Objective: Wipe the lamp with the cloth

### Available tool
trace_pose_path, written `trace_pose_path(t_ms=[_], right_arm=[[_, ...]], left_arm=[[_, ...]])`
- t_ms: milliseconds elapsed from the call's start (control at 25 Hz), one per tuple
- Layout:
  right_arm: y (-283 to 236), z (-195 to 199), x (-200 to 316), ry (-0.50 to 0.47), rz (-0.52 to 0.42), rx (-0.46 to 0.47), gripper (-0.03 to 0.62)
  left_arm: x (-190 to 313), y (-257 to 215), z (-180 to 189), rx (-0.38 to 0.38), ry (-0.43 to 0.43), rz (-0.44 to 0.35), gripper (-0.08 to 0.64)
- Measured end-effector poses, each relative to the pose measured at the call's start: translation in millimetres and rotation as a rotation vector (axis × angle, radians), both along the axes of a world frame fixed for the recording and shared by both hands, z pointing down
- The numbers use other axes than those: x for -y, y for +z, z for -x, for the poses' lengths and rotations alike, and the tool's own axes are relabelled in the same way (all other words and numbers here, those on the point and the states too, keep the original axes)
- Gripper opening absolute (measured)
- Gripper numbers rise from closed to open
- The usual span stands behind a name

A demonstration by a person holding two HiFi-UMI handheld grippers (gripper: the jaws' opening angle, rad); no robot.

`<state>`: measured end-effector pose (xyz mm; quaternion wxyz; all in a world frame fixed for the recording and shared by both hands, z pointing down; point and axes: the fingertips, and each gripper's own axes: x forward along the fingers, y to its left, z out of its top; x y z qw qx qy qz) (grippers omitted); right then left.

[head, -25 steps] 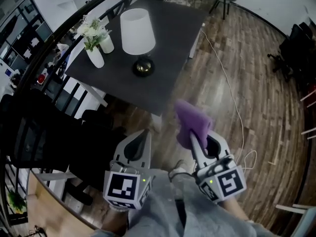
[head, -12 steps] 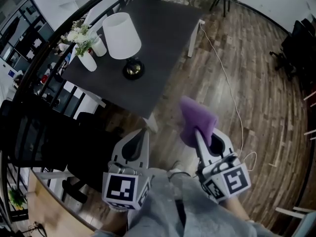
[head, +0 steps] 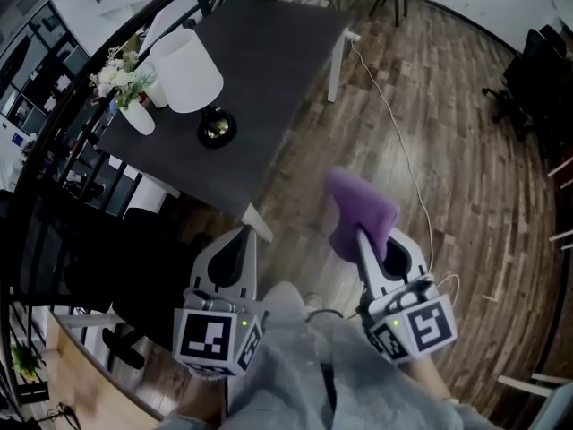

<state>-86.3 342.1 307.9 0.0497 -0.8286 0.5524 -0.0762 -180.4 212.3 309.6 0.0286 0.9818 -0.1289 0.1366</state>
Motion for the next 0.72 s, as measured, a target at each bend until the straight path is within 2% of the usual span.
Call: trace_pose_path(t_ms=[200,360,560,720], right_arm=[[9.1,-11.7,-6.0,0.017,-0.006,0.004,0.051],[21.5,-22.5,-2.8,0.022,0.005,0.023,0.051],[24.0,-50.9,3.7,0.037,0.019,0.024,0.051],[19.4,-79.6,16.5,0.030,-0.010,0.056,0.051]], left_arm=[[-0.8,1.0,-14.7,-0.010,0.006,-0.011,0.002],[6.9,5.8,-34.7,-0.032,0.012,0.047,0.002],[17.8,8.1,-69.8,-0.039,0.020,0.069,0.002],[30.3,6.0,-99.1,-0.028,0.023,0.029,0.002]])
